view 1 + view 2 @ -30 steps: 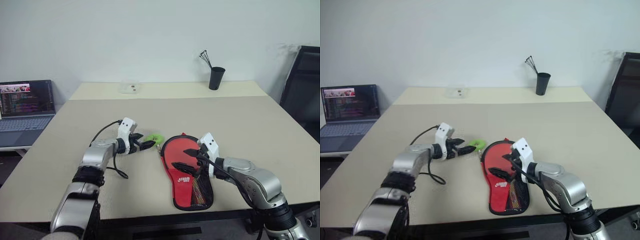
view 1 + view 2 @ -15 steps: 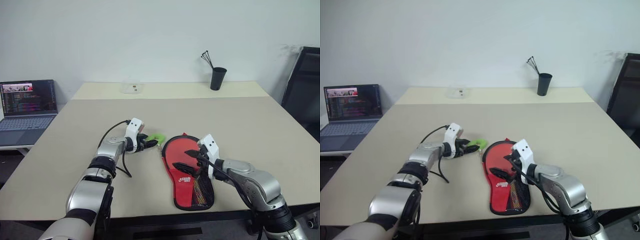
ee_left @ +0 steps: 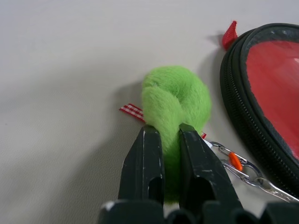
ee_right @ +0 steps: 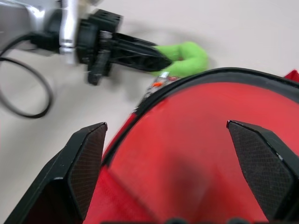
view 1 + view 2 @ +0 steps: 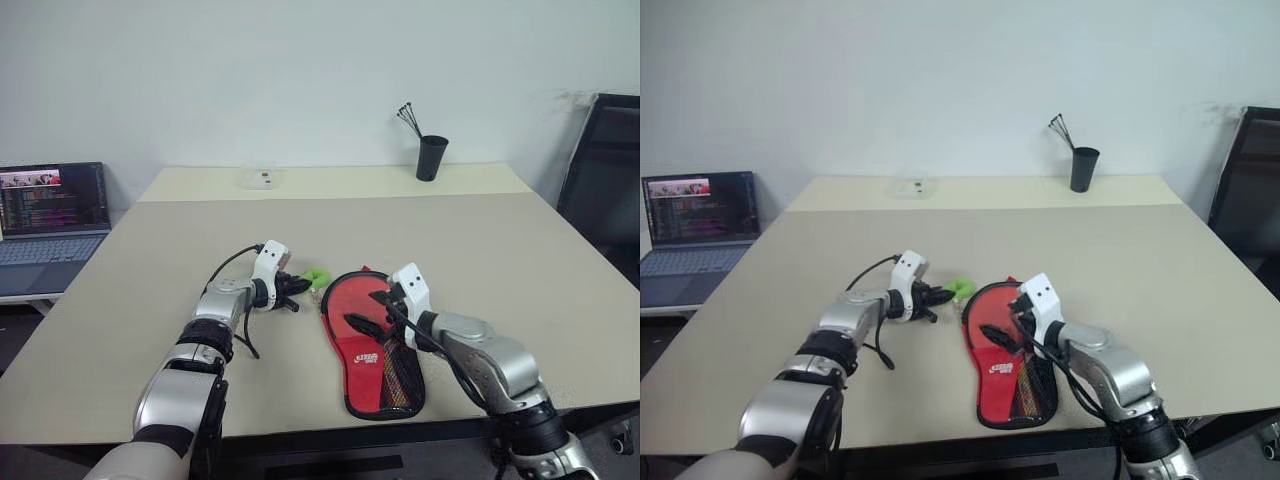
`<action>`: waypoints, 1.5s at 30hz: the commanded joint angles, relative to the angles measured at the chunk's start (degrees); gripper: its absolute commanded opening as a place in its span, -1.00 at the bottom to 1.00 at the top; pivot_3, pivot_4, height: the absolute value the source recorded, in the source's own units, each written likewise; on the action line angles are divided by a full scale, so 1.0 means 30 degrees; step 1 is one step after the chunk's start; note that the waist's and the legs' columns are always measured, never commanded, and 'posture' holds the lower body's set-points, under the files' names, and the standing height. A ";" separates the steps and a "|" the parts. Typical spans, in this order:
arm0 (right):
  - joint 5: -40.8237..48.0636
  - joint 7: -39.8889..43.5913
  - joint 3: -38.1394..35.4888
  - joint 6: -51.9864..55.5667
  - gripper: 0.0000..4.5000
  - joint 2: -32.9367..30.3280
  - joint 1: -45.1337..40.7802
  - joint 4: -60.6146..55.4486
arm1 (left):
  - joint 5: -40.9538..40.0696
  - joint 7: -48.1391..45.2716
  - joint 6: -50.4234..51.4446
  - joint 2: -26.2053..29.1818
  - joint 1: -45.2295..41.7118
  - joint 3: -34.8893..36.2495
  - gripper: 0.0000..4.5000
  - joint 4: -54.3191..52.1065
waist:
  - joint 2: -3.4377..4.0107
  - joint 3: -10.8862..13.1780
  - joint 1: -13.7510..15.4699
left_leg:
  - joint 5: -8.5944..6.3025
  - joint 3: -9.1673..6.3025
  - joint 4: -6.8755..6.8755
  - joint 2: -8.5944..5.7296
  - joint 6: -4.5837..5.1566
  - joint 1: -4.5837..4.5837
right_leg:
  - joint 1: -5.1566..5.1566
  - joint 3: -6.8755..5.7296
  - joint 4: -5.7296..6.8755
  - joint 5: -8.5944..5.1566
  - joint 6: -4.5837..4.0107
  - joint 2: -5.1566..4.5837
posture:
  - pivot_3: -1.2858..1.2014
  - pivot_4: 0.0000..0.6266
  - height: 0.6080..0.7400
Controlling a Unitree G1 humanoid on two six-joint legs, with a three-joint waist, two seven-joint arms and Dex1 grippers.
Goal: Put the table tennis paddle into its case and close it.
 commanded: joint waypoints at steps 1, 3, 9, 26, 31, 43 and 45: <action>-0.1119 -0.0522 0.0418 -0.0675 1.00 0.0287 -0.0301 0.1210 | -0.0089 -0.0373 0.0638 0.0022 0.0532 -0.0075 -0.97 -0.1437 | -0.0006 -0.0004 0.0001 | 0.0000 0.0008 -0.0001 0.0001 -0.0001 0.0001 | 0.0000 0.0006 -0.0004 0.0005 -0.0009 -0.0002 | 0.03 -0.52 1.00; -0.1452 -0.0445 0.0596 -0.0729 1.00 0.0308 -0.0279 0.1612 | -0.0048 -0.0388 0.0805 0.0036 0.0604 -0.0120 -0.97 -0.1860 | -0.0006 -0.0004 0.0001 | 0.0000 0.0010 -0.0001 0.0000 -0.0001 -0.0004 | -0.0001 0.0010 -0.0010 0.0020 -0.0034 -0.0007 | 0.03 -0.52 1.00; -0.2501 -0.0053 0.1146 -0.0739 1.00 -0.0528 0.0683 0.1498 | 0.0765 -0.0122 -0.0319 -0.0021 -0.0832 -0.0562 -0.97 -0.0669 | -0.0049 -0.0030 0.0039 | 0.0000 0.0004 0.0000 -0.0003 -0.0001 -0.0002 | 0.0001 0.0002 -0.0010 0.0033 -0.0054 -0.0006 | 0.03 -0.52 1.00; -0.2695 -0.0299 0.1559 0.1059 1.00 -0.0667 0.3396 -0.1182 | 0.6225 0.6300 -0.6289 -0.3628 -0.6793 -0.3010 -0.97 0.7050 | -0.0152 -0.0097 0.0043 | -0.0001 0.0000 0.0018 -0.0012 0.0000 0.0014 | 0.0030 -0.0008 -0.0014 -0.0005 0.0021 -0.0005 | 0.03 -0.52 1.00; -0.2349 -0.0550 0.1642 0.1691 1.00 -0.0309 0.4260 -0.2034 | 0.6877 0.7398 -0.6546 -0.4696 -0.7344 -0.2909 -0.97 0.7347 | -0.0160 -0.0102 0.0050 | -0.0001 0.0000 0.0019 -0.0014 0.0000 0.0018 | 0.0038 -0.0010 -0.0017 -0.0005 0.0022 -0.0006 | 0.03 -0.52 1.00; -0.2508 -0.1627 0.2225 0.2047 1.00 0.1037 0.5716 -0.2922 | 0.9615 0.8675 -0.8282 -0.6514 -0.8710 -0.4570 -0.97 0.7556 | -0.0163 -0.0104 0.0048 | -0.0004 -0.0007 -0.0011 -0.0015 -0.0003 0.0146 | 0.0178 -0.0025 -0.0074 -0.0006 0.0027 -0.0006 | 0.03 -0.52 1.00; -0.2486 -0.1714 0.2310 0.2081 1.00 0.1126 0.5996 -0.3065 | 1.0356 0.9078 -0.8831 -0.6768 -0.8866 -0.5209 -0.97 0.7592 | -0.0165 -0.0106 0.0049 | -0.0004 -0.0003 -0.0023 -0.0015 -0.0003 0.0167 | 0.0192 -0.0019 -0.0081 -0.0007 0.0027 -0.0006 | 0.03 -0.52 1.00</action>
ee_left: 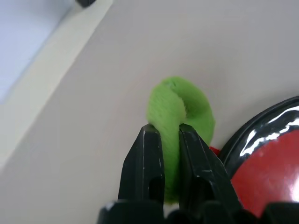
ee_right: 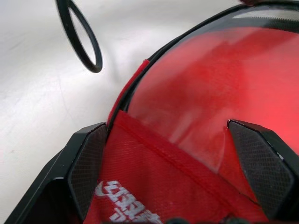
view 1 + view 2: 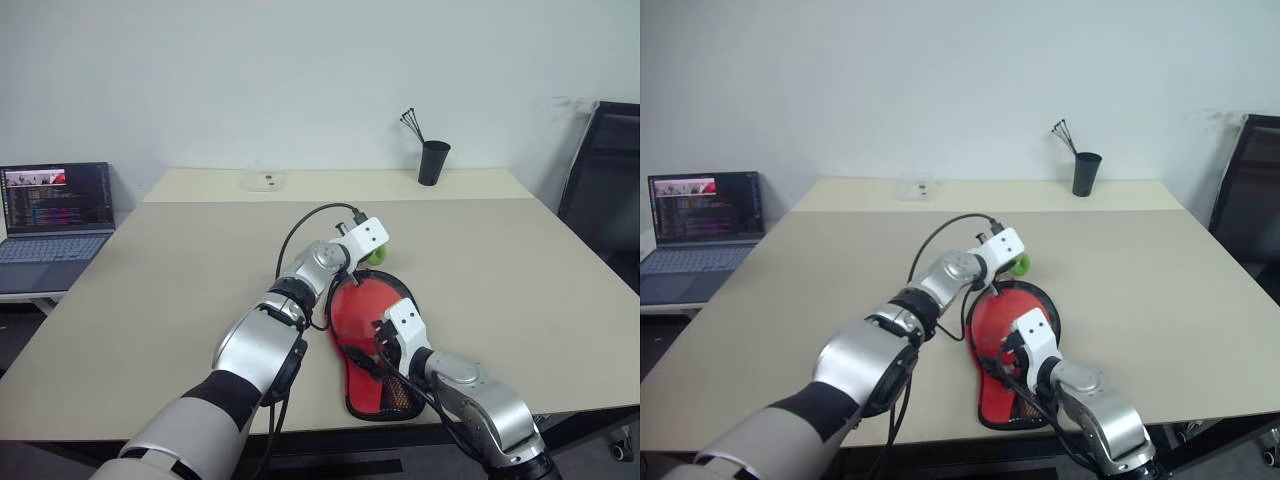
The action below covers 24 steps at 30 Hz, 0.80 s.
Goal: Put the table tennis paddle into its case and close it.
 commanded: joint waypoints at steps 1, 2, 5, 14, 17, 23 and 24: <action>0.0015 -0.0099 0.1003 0.1308 1.00 0.0086 0.1138 0.0916 | 0.1069 0.0762 -0.1463 -0.0525 -0.1110 -0.0781 -0.97 -0.0407 | -0.0001 -0.0001 -0.0001 | 0.0000 0.0002 -0.0004 0.0000 0.0000 0.0004 | 0.0002 0.0002 -0.0002 0.0000 0.0000 0.0000 | 0.03 -0.52 1.00; 0.0023 -0.0137 0.1083 0.1330 1.00 0.0111 0.1275 0.0825 | 0.1145 0.0869 -0.1534 -0.0705 -0.1220 -0.0792 -0.97 -0.0393 | -0.0001 -0.0001 0.0002 | 0.0000 0.0002 -0.0006 0.0000 0.0000 0.0004 | 0.0002 0.0002 -0.0003 0.0000 0.0000 0.0000 | 0.03 -0.52 1.00; 0.0058 -0.0206 0.1254 0.1386 1.00 0.0163 0.1536 0.0625 | 0.1295 0.0928 -0.1686 -0.1240 -0.1492 -0.0762 -0.97 -0.0368 | -0.0002 -0.0001 0.0012 | -0.0001 0.0001 -0.0009 0.0000 0.0000 -0.0001 | 0.0001 0.0000 -0.0015 0.0000 0.0001 0.0000 | 0.03 -0.52 1.00; -0.0073 -0.0194 0.1188 0.1183 1.00 0.0334 0.1038 0.1030 | 0.1586 0.0897 -0.1941 -0.1651 -0.1396 -0.0702 -0.97 -0.0345 | -0.0003 -0.0002 -0.0003 | -0.0001 0.0010 -0.0022 0.0002 0.0000 0.0015 | 0.0002 0.0003 -0.0018 -0.0001 0.0002 0.0003 | 0.03 -0.52 1.00; -0.0121 -0.0139 0.1170 0.1064 1.00 0.0340 0.0889 0.1232 | 0.1189 -0.0173 -0.2021 -0.1721 -0.1088 -0.0358 -0.97 -0.0360 | -0.0003 -0.0002 -0.0018 | -0.0001 0.0018 -0.0022 0.0002 0.0000 0.0026 | 0.0005 -0.0001 -0.0013 0.0000 0.0002 0.0003 | 0.03 -0.52 1.00; -0.0128 -0.0061 0.1183 0.0932 1.00 0.0494 0.0557 0.1601 | 0.0984 -0.1227 -0.2319 -0.1715 -0.0679 -0.0190 -0.19 -0.0414 | -0.0004 -0.0008 -0.0025 | -0.0001 0.0023 -0.0021 0.0003 0.0000 0.0033 | 0.0009 -0.0001 -0.0010 0.0000 0.0002 0.0004 | 0.03 -0.52 1.00; -0.0116 -0.0022 0.1192 0.0912 1.00 0.0531 0.0476 0.1677 | 0.0999 -0.1310 -0.2374 -0.1711 -0.0635 -0.0185 -0.01 -0.0419 | -0.0004 -0.0011 -0.0043 | -0.0001 0.0024 -0.0021 0.0003 0.0000 0.0037 | 0.0012 0.0000 -0.0010 0.0000 0.0002 0.0004 | 0.03 -0.52 1.00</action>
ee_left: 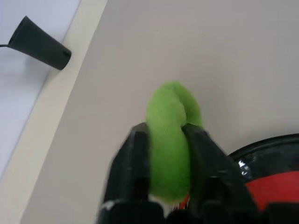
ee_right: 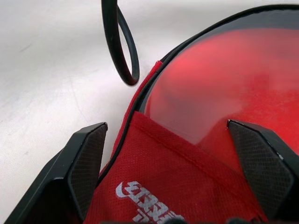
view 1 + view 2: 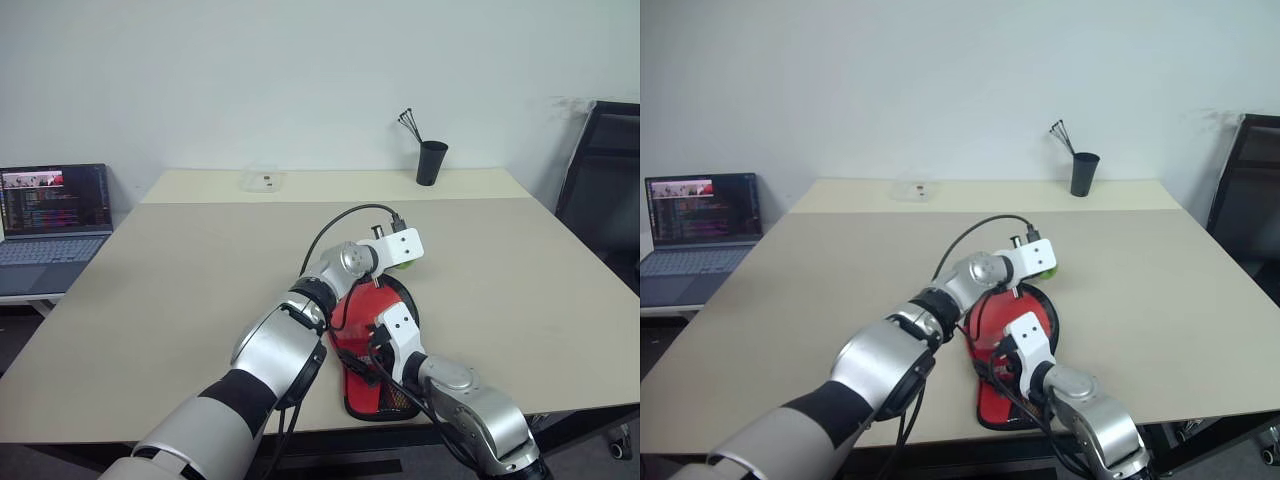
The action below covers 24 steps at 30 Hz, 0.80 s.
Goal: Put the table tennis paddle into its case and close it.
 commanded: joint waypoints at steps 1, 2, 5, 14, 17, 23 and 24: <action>0.0052 0.0225 0.0684 0.0884 1.00 0.0117 0.0396 0.1760 | -0.0318 -0.0436 -0.0676 -0.0136 -0.0005 0.0203 0.14 -0.0648 | 0.0001 -0.0007 -0.0049 | 0.0000 0.0001 0.0000 0.0001 0.0000 0.0004 | 0.0001 0.0001 0.0000 0.0000 0.0000 0.0000 | 0.03 -0.52 1.00; 0.0030 0.0267 0.0698 0.0810 1.00 0.0136 0.0289 0.1882 | -0.0321 -0.0582 -0.0758 -0.0093 0.0064 0.0204 0.30 -0.0658 | 0.0000 -0.0009 -0.0080 | 0.0000 0.0010 -0.0002 0.0003 0.0001 0.0015 | 0.0002 0.0002 0.0004 0.0000 0.0000 0.0003 | 0.03 -0.52 1.00; -0.0014 0.0397 0.0628 0.0604 1.00 0.0092 0.0030 0.2190 | -0.0098 -0.0306 -0.0983 0.0098 0.0139 0.0043 0.78 -0.0689 | 0.0004 -0.0015 -0.0104 | -0.0001 0.0024 -0.0006 0.0010 0.0002 0.0041 | 0.0005 0.0009 0.0023 0.0000 0.0000 0.0011 | 0.03 -0.52 1.00; 0.1068 0.1318 -0.0736 0.1493 1.00 -0.0993 -0.0344 0.0087 | -0.2443 0.0111 -0.1241 0.1690 -0.0104 0.2517 0.99 -0.1112 | 0.0004 -0.0015 -0.0057 | -0.0001 0.0016 -0.0007 0.0012 0.0000 0.0023 | -0.0003 0.0018 0.0018 0.0003 0.0005 0.0008 | 0.03 -0.52 1.00; 0.2775 0.1956 -0.2161 0.2795 1.00 -0.1351 -0.0452 -0.1777 | -0.3449 -0.1660 -0.1635 0.2516 0.0356 0.3309 0.99 -0.1435 | 0.0006 -0.0013 -0.0011 | -0.0003 0.0010 -0.0013 0.0010 -0.0003 -0.0006 | -0.0008 0.0002 -0.0010 0.0004 0.0004 0.0005 | 0.03 -0.52 1.00; 0.5540 0.3221 -0.5251 0.4843 1.00 -0.3317 -0.1799 -0.3535 | -0.4695 -0.5929 -0.2144 0.4540 0.2297 0.3720 0.99 -0.2408 | 0.0017 -0.0002 -0.0040 | -0.0006 0.0014 -0.0010 0.0006 -0.0008 -0.0036 | -0.0032 -0.0006 -0.0019 0.0006 0.0003 -0.0004 | 0.03 -0.52 1.00; 0.5844 0.3375 -0.5795 0.4903 1.00 -0.3690 -0.2143 -0.3379 | -0.5026 -0.6721 -0.1928 0.4758 0.2618 0.3871 0.99 -0.2622 | 0.0022 0.0003 -0.0064 | -0.0006 0.0017 -0.0009 0.0007 -0.0008 -0.0031 | -0.0032 -0.0010 -0.0014 0.0007 0.0002 -0.0002 | 0.03 -0.52 1.00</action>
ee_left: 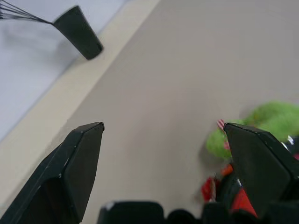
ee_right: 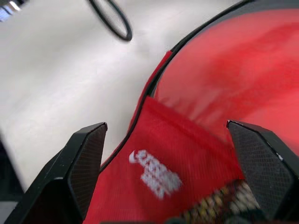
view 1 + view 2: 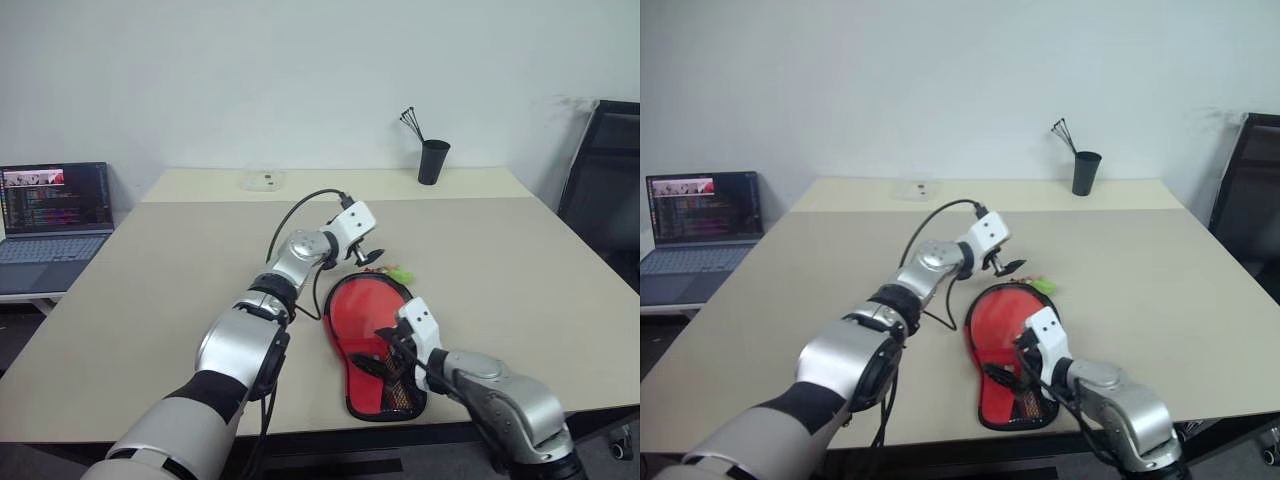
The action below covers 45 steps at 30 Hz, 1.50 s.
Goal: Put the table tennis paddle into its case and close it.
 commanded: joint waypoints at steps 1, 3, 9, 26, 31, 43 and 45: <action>0.1311 0.0733 -0.2284 0.0185 1.00 -0.1197 -0.1413 -0.0381 | -0.1386 -0.2702 0.0116 0.0683 0.0790 0.0580 0.99 -0.1385 | 0.0007 0.0006 -0.0017 | 0.0000 0.0006 0.0000 0.0000 0.0000 0.0004 | -0.0002 0.0001 0.0008 0.0000 -0.0001 0.0000 | 0.03 -0.52 1.00; 0.1243 0.0973 -0.3061 -0.0745 1.00 -0.1904 -0.2135 0.0499 | -0.1774 -0.3626 0.0387 0.0919 0.1441 0.0617 0.99 -0.1959 | 0.0007 0.0009 0.0001 | 0.0001 -0.0006 0.0001 0.0005 0.0000 0.0000 | -0.0005 -0.0010 0.0009 0.0000 -0.0001 0.0005 | 0.03 -0.52 1.00; -0.1205 0.0025 -0.3550 -0.4838 1.00 -0.2562 -0.5528 0.6713 | -0.2632 -0.5230 0.1638 0.0850 0.3866 0.0279 0.99 -0.4316 | 0.0009 0.0009 0.0004 | 0.0000 -0.0001 0.0007 -0.0003 0.0002 -0.0021 | -0.0007 0.0031 0.0000 0.0002 -0.0002 0.0000 | 0.03 -0.52 1.00; -0.4418 0.1046 -0.0493 -1.1320 1.00 0.0679 -0.8306 1.6278 | -0.2894 -0.4494 0.3984 -0.0110 0.6180 -0.0829 0.99 -0.7190 | 0.0017 0.0011 0.0003 | 0.0002 0.0002 0.0014 0.0002 0.0005 -0.0058 | -0.0046 0.0070 0.0017 0.0062 -0.0083 0.0002 | 0.03 -0.52 1.00; -0.5092 0.0781 -0.0679 -1.2492 1.00 0.0791 -0.8735 1.8211 | -0.3004 -0.4654 0.4305 -0.0104 0.6477 -0.1044 0.99 -0.7756 | 0.0018 0.0010 0.0000 | 0.0002 0.0004 0.0013 0.0006 0.0004 -0.0056 | -0.0045 0.0071 0.0018 0.0064 -0.0085 0.0002 | 0.03 -0.52 1.00; -0.5227 0.0786 -0.1157 -1.2786 -0.48 0.0888 -0.9243 1.9300 | -0.3758 -0.7056 0.5508 -0.0620 0.7164 -0.2310 1.00 -1.0575 | 0.0021 0.0010 -0.0027 | 0.0002 0.0014 0.0009 0.0009 0.0004 -0.0047 | -0.0046 0.0091 0.0022 0.0066 -0.0089 0.0004 | 0.03 -0.52 1.00; -0.5174 0.0872 -0.1197 -1.2688 -0.77 0.0940 -0.9331 1.9316 | -0.3787 -0.7421 0.5604 -0.0848 0.7026 -0.2587 1.00 -1.0645 | 0.0022 0.0010 -0.0027 | 0.0002 0.0014 0.0009 0.0007 0.0004 -0.0048 | -0.0046 0.0091 0.0021 0.0065 -0.0088 0.0005 | 0.03 -0.52 1.00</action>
